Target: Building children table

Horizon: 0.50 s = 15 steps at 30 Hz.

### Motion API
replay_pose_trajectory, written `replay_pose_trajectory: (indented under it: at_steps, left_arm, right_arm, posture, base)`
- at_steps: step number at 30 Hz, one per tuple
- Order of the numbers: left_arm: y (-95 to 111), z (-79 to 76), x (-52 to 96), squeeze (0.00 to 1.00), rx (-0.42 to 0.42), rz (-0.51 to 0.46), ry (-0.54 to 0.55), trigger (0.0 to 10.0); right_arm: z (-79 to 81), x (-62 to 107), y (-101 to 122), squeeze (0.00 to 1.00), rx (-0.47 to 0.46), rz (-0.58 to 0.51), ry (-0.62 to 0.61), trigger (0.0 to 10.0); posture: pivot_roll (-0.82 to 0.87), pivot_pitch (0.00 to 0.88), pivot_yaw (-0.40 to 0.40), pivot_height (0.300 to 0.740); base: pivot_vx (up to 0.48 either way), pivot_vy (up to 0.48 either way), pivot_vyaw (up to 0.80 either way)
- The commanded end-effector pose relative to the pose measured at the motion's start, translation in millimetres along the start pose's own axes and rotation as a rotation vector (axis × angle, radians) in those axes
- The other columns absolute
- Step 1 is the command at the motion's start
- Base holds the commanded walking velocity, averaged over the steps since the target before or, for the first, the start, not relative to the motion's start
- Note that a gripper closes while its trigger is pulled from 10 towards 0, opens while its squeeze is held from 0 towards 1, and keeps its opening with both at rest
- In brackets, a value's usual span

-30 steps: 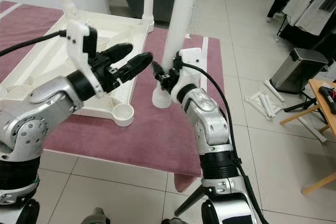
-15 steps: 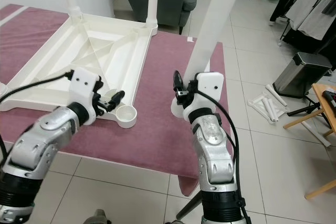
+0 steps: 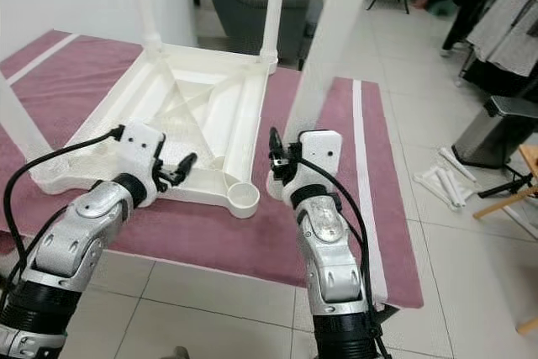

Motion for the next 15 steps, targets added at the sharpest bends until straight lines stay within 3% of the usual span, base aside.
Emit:
replay_pose_trajectory:
  at_steps: [1,11,15]
  left_arm:
    - [0.1,-1.2,-0.8,0.0,-0.017,-0.011,0.007,10.0]
    - [-1.6,-19.2,-3.8,0.0,-0.024,-0.016,-0.093,10.0]
    - [-3.0,-32.3,-2.8,0.0,-0.056,0.005,-0.205,10.0]
  right_arm:
    - [-2.7,-1.7,2.3,0.0,0.0,-0.009,-0.01,10.0]
    - [4.4,-2.3,0.8,0.0,0.005,-0.018,0.029,10.0]
    - [7.8,-2.7,3.7,0.0,-0.01,-0.035,0.072,10.0]
  posture:
    - [0.14,0.0,-0.046,0.74]
    - [0.13,0.0,-0.048,0.74]
    - [0.13,0.0,-0.045,0.74]
  base:
    - [0.0,0.0,0.0]
    - [0.0,0.0,0.0]
    - [0.0,0.0,0.0]
Point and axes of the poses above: a point about 5 cm out from each wrist's last joint towards the gripper, its own x axis pointing back from the gripper into the wrist, its own y axis along the axis of the wrist's last joint, z = x × y, the point moved 2 cm from there along -x, pointing out of the wrist towards the gripper, and after that the axes turned 14 degrees about x, right-handed, at the moved point
